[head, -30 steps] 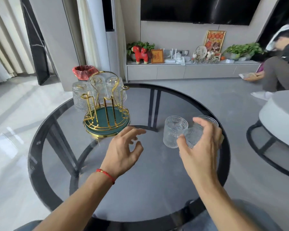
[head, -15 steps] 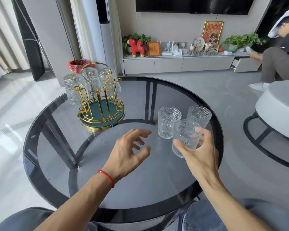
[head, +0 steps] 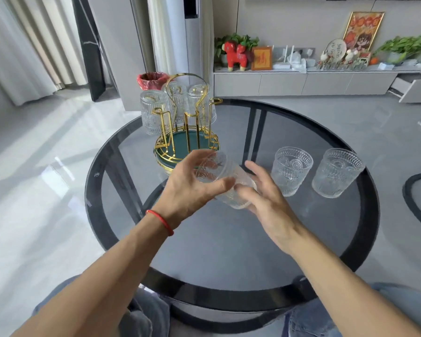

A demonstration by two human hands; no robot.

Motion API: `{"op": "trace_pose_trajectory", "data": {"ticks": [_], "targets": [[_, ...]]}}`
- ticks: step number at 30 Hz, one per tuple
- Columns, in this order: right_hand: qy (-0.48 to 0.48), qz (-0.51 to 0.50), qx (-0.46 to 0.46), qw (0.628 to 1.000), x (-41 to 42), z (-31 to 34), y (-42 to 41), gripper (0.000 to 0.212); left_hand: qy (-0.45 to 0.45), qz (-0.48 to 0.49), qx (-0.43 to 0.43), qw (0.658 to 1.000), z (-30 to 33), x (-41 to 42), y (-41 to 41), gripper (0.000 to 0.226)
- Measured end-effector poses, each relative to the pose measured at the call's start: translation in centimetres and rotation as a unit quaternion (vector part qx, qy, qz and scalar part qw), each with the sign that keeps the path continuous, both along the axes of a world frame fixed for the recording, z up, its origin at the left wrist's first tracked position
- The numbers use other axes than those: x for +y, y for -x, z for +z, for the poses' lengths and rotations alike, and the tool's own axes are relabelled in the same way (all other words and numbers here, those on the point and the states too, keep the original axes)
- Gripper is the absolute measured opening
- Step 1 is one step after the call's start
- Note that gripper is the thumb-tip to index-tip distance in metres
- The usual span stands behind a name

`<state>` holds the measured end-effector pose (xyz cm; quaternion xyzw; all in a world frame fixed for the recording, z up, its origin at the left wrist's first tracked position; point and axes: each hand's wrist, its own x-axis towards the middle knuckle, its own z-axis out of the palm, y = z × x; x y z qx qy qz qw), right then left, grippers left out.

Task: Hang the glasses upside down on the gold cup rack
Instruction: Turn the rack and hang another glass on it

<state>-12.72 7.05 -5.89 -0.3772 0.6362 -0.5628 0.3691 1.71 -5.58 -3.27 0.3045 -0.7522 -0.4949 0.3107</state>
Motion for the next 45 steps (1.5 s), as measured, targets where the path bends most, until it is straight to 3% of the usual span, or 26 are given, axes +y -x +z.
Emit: {"op": "trace_pose_trajectory", "data": {"ticks": [2, 4, 6, 8, 11, 14, 19, 29, 39, 45], "targets": [[0.0, 0.025, -0.149, 0.989, -1.2, 0.0, -0.3, 0.062, -0.048, 0.017, 0.018, 0.999, 0.1, -1.2, -0.6, 0.083], [0.019, 0.044, -0.189, 0.981, -2.5, 0.1, -0.6, 0.041, -0.088, 0.017, 0.038, 0.995, 0.2, -2.2, -0.9, 0.079], [0.039, 0.021, -0.191, 0.981, -3.9, 0.3, -0.6, 0.037, -0.138, 0.0, 0.07, 0.988, 0.1, -3.3, -1.0, 0.073], [0.051, -0.018, -0.154, 0.987, -5.0, 0.9, -0.1, 0.038, -0.136, -0.015, 0.059, 0.989, 0.0, -4.3, -1.2, 0.066], [0.049, -0.071, 0.003, 0.996, -6.3, 1.9, 1.3, 0.043, 0.023, 0.011, -0.056, 0.998, -1.0, -5.7, -1.6, 0.065], [0.065, -0.142, 0.135, 0.979, -6.8, 3.4, 2.9, 0.053, 0.188, 0.035, -0.166, 0.967, -2.7, -6.6, -2.0, 0.058], [0.098, -0.243, 0.254, 0.931, -8.5, 6.8, 6.1, 0.065, 0.291, 0.002, -0.284, 0.914, -4.5, -7.5, -1.5, 0.069], [0.087, -0.167, 0.32, 0.928, -15.4, 10.7, 8.7, 0.065, 0.314, 0.058, -0.344, 0.883, -8.3, -7.2, 0.2, 0.075], [-0.007, -0.085, 0.415, 0.906, -18.6, 10.5, 7.0, 0.058, 0.322, 0.072, -0.325, 0.886, -9.3, -7.5, 0.3, 0.073], [-0.039, -0.077, 0.428, 0.9, -19.4, 8.5, 6.5, 0.059, 0.323, 0.072, -0.332, 0.883, -9.4, -7.6, 0.4, 0.073]]}}
